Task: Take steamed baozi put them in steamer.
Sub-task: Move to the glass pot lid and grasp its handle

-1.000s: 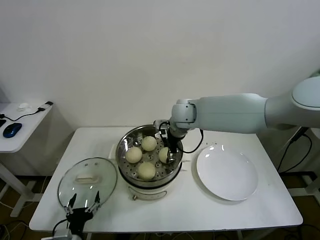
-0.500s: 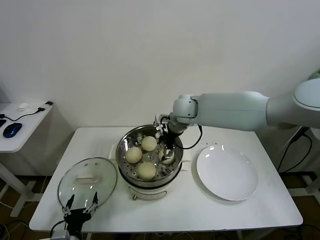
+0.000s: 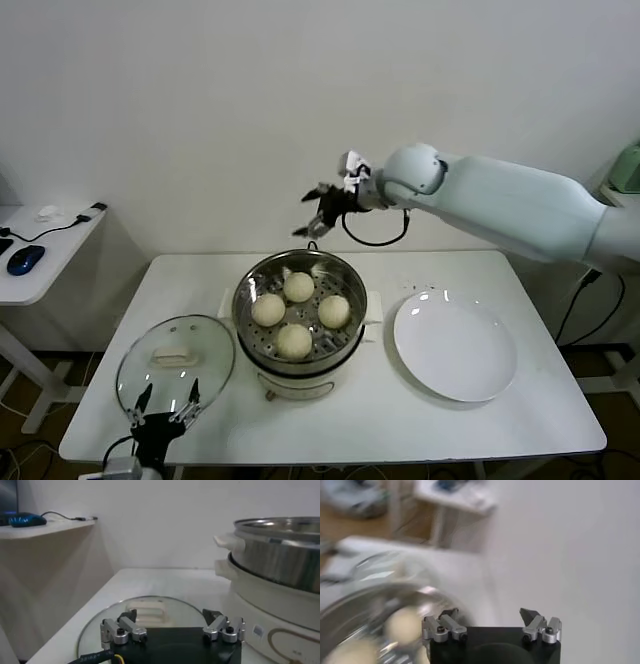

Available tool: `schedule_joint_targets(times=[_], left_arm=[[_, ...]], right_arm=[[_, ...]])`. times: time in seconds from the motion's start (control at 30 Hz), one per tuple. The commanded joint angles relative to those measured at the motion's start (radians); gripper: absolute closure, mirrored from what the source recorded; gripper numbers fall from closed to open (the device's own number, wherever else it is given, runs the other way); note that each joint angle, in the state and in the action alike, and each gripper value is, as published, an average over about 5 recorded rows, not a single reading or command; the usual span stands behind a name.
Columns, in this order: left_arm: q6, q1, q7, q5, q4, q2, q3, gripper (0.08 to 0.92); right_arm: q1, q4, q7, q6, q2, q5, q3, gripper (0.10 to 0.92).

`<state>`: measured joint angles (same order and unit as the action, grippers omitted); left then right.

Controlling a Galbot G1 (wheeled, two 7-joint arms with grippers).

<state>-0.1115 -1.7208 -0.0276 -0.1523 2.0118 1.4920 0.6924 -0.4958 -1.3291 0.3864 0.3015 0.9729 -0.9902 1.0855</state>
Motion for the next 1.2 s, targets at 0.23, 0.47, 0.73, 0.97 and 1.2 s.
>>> schedule_joint_targets(times=[0.23,0.47,0.73,0.97,1.2], left_arm=[[0.022,0.015,0.01,0.005,0.027,-0.009,0.01,0.177],[0.079,0.046,0.045,0.068,0.041,-0.023,0.034,0.177],[0.214,0.069,0.042,0.2,-0.009,-0.039,0.042,0.177],[0.234,0.078,0.005,0.21,-0.047,-0.053,0.037,0.177],[0.307,0.064,-0.097,0.393,-0.098,-0.079,0.037,0.177]], right_arm=[[1.108,-0.249,-0.466,-0.099,-0.295,0.371,-1.227,0.202],[1.562,-0.327,-0.416,-0.28,-0.126,0.518,-1.578,0.203],[1.861,-0.356,-0.356,-0.439,0.134,0.629,-1.742,0.203],[1.947,-0.314,-0.332,-0.577,0.281,0.671,-1.74,0.202],[2.008,-0.313,-0.33,-0.595,0.335,0.679,-1.72,0.203]])
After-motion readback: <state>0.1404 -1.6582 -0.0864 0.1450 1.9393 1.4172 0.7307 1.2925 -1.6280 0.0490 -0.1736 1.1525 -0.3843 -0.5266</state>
